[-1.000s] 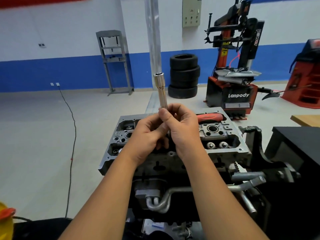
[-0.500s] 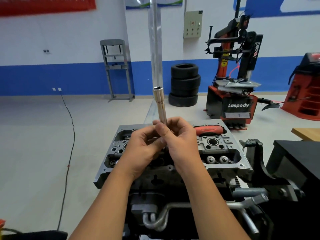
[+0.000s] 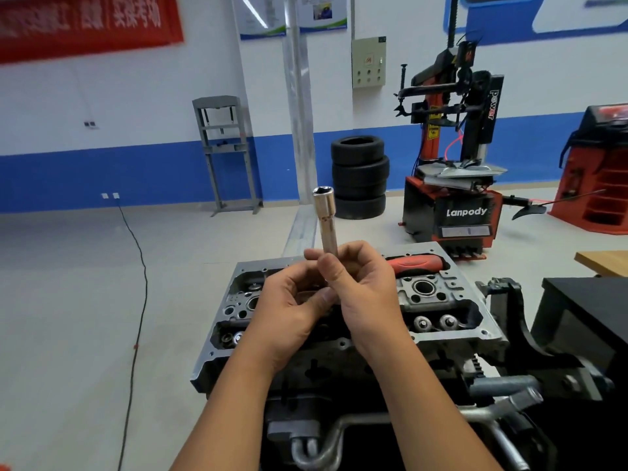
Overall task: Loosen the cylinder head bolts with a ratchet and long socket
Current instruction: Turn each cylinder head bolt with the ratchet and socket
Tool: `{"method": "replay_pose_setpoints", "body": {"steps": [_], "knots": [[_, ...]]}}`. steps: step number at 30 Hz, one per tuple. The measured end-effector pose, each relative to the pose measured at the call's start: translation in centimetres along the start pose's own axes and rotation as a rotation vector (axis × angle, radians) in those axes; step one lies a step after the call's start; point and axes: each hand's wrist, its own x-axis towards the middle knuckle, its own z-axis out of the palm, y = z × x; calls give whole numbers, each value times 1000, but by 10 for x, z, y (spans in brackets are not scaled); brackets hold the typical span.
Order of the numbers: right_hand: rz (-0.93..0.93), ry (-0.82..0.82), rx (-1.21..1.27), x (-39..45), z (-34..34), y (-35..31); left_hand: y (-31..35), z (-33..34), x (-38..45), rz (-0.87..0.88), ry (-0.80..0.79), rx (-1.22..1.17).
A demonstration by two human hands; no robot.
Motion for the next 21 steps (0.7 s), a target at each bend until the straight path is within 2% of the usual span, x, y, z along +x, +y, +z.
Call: {"method": "replay_pose_setpoints", "body": {"steps": [3,6,11,15,21], "knots": [[-57,33,-41,0,-1,1,4,2,0,-66,-83,-40],[-90,68,-104,-1,-1,2,4,1,2,-114,-113,17],[-76,-50,-112,0,2,2,3,4,-1,-62,22,32],[-9,-60,32,1,4,0,0,4,-1,-23,87,105],[-22,20,11,-2,-1,-3,-1,0,1,-98,-90,-15]]}}
